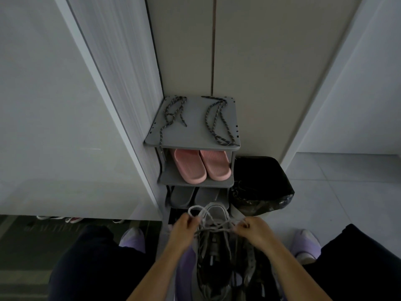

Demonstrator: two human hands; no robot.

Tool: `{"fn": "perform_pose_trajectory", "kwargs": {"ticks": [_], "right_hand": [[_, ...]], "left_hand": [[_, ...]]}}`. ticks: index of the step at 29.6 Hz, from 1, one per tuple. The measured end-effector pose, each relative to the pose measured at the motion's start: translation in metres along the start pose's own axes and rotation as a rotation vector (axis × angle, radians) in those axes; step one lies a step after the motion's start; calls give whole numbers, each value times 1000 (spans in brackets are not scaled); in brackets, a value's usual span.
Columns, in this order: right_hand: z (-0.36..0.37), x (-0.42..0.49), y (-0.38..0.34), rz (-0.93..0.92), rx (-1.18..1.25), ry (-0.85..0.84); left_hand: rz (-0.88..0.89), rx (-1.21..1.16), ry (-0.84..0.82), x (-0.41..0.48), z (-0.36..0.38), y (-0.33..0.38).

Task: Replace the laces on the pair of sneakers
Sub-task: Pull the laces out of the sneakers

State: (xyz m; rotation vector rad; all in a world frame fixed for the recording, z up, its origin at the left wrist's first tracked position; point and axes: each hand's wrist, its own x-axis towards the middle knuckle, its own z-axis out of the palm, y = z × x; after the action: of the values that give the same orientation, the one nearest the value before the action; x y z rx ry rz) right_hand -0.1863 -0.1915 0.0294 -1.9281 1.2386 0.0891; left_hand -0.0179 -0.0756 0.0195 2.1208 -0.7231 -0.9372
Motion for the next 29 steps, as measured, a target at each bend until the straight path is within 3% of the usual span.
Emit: {"fn": "perform_pose_trajectory", "kwargs": {"ticks": [2, 6, 11, 16, 22, 29], "right_hand": [[4, -4, -12, -42, -42, 11], [2, -5, -11, -26, -68, -40], [-10, -4, 10, 18, 50, 1], [3, -14, -16, -55, 26, 58], [7, -20, -21, -75, 96, 190], [22, -17, -22, -86, 63, 219]], "left_hand": [[59, 50, -62, -2, 21, 2], [109, 94, 2, 3, 20, 0], [60, -42, 307, 10, -27, -3], [163, 24, -55, -7, 20, -1], [107, -78, -14, 3, 28, 2], [149, 123, 87, -1, 32, -4]]}}
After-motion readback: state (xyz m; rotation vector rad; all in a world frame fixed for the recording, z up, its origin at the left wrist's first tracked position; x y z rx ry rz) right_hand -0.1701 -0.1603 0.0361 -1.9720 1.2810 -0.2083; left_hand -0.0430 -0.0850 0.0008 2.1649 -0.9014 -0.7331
